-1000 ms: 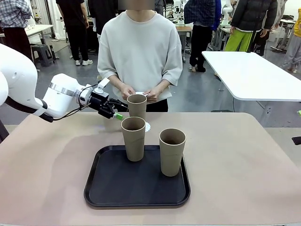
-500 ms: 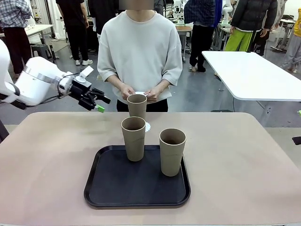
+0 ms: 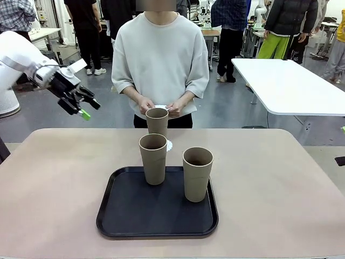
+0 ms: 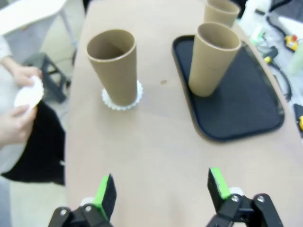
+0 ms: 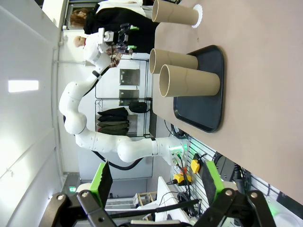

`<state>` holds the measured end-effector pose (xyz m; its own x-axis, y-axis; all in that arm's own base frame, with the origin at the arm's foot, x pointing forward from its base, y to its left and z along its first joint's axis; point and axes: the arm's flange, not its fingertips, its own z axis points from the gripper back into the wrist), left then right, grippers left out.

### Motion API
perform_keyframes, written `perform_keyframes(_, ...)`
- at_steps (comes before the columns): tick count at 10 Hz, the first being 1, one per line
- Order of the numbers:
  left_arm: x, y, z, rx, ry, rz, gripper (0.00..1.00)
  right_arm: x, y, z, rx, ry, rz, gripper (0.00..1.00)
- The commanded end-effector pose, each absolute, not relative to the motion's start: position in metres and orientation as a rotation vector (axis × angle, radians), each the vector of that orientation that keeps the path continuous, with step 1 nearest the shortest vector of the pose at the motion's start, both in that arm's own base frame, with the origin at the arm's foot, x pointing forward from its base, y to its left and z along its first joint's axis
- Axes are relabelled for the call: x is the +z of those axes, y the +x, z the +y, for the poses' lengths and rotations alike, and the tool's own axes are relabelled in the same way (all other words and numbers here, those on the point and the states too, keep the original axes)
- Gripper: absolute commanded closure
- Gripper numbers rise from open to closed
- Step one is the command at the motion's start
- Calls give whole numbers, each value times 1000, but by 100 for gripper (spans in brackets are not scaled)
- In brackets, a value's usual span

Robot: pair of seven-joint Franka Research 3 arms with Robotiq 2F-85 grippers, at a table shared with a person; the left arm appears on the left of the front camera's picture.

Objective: Place coasters on the table and set cups on them.
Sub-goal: Pick up one Reusable plastic cup and place it on a coaster set by the human.

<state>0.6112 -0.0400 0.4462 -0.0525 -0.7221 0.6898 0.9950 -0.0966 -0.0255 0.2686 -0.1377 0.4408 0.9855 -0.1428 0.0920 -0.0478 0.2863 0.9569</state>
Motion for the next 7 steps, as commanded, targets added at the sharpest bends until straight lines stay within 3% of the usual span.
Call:
perform_keyframes(1,468,584,-38,-1546,-512,-467,0,441,269,-138,-65,1288,-175,0)
perform_keyframes(4,503,547,-49,-1524,-225,-332,0,441,269,-138,-65,1288,-175,0)
perform_keyframes(7,519,507,-72,-1494,-116,-232,0,441,269,-138,-65,1288,-175,0)
